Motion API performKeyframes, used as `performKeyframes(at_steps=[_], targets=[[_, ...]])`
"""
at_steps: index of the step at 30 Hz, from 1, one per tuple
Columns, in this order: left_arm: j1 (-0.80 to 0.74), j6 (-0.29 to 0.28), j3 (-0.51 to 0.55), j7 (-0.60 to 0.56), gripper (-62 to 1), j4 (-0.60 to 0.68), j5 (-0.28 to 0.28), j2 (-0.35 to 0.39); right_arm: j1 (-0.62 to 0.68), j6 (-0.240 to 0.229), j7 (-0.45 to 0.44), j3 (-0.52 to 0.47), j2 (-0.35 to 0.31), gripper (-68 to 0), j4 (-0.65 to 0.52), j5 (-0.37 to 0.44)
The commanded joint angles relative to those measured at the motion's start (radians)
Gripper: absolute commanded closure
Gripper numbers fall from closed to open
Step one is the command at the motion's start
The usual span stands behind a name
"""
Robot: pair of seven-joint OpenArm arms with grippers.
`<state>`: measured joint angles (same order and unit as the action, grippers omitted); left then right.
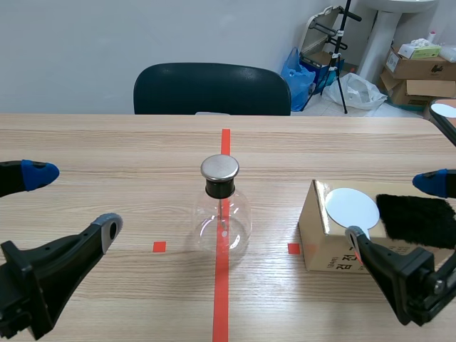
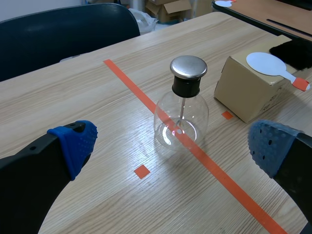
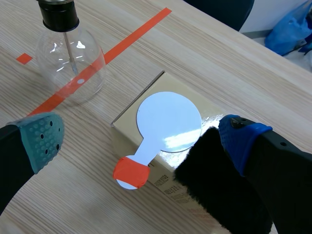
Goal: Do the electroscope experiment
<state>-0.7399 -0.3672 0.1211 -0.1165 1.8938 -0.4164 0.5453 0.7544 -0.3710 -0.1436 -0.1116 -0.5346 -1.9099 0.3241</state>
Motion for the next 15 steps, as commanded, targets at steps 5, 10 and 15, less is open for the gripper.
performKeyframes(at_steps=[5, 10, 15], targets=[[-0.007, -0.001, 0.003, -0.018, -62.3, 0.022, -0.006, -0.010, -0.004, 0.008, -0.073, -0.007, -0.008, -67.9, -0.013, -0.103], [-0.007, -0.001, 0.003, -0.021, -62.3, 0.022, -0.006, -0.010, 0.005, 0.007, -0.089, -0.007, -0.008, -67.9, -0.013, -0.228], [-0.008, -0.001, 0.003, -0.021, -62.3, 0.022, -0.007, -0.010, 0.054, 0.013, -0.173, -0.007, -0.003, -67.9, -0.013, -0.409]])
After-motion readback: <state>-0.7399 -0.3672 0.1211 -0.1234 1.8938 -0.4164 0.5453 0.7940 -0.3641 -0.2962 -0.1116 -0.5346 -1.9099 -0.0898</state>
